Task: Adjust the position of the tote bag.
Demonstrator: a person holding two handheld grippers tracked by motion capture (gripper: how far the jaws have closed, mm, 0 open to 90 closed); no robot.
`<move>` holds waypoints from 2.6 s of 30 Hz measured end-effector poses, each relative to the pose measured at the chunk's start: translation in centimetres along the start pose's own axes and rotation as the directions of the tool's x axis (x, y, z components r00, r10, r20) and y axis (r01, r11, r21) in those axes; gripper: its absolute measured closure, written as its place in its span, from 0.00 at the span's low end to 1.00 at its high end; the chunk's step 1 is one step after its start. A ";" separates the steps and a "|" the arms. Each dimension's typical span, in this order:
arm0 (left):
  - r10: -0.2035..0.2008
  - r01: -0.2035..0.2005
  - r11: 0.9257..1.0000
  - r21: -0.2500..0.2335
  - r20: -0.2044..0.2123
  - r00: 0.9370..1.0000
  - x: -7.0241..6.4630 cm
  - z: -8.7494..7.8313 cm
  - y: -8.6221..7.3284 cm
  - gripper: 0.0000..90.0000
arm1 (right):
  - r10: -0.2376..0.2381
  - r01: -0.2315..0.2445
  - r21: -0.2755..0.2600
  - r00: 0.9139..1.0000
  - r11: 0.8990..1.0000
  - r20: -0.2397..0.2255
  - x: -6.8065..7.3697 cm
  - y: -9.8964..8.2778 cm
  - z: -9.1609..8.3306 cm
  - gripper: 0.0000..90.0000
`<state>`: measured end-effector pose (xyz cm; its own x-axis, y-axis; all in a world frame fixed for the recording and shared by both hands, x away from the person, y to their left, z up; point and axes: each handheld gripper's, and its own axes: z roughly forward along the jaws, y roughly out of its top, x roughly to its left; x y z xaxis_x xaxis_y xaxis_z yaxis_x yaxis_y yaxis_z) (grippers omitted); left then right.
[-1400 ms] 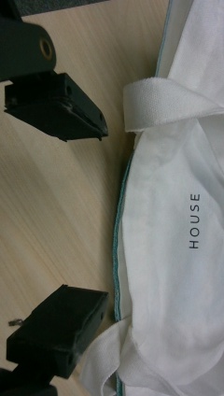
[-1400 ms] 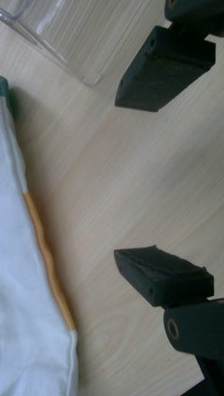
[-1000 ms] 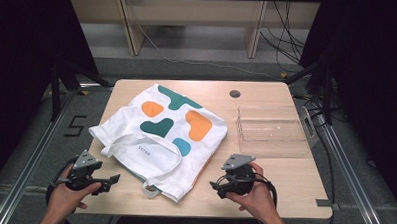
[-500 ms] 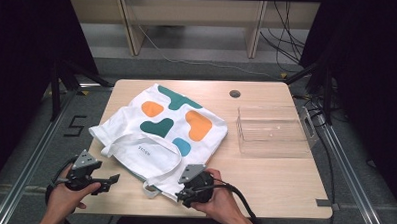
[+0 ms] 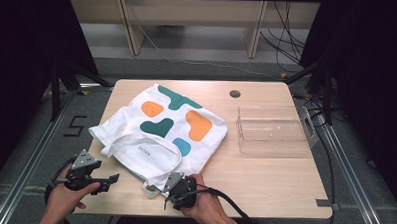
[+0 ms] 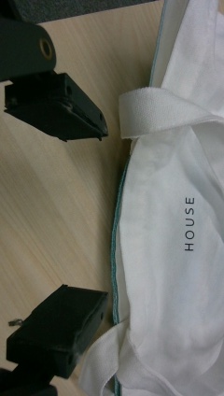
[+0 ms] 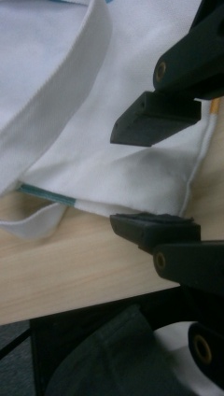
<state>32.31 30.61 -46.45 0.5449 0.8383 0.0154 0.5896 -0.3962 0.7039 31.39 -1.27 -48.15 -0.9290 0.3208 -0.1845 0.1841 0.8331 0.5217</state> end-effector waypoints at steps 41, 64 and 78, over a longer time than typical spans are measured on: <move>0.014 -0.012 1.000 0.020 -0.072 0.997 3.3 3.6 2.2 0.77 | 0.070 -0.079 0.067 0.989 0.995 0.132 -6.7 -9.2 -4.7 0.69; 0.133 -0.130 0.988 0.087 -0.034 0.991 0.7 3.0 1.3 0.61 | 0.130 -0.142 0.079 0.981 0.987 0.144 -9.1 -10.0 -4.4 0.85; 0.199 -0.205 0.965 0.162 0.057 0.978 -1.1 2.2 1.4 0.88 | 0.182 -0.187 0.022 0.972 0.982 0.147 -10.4 -10.4 -5.9 0.93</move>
<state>33.86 28.32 -47.01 0.6842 0.7202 0.1145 0.5538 -0.6154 0.5609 37.21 -15.92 -46.75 -0.8226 0.5298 -0.2065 0.3617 0.7678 0.5289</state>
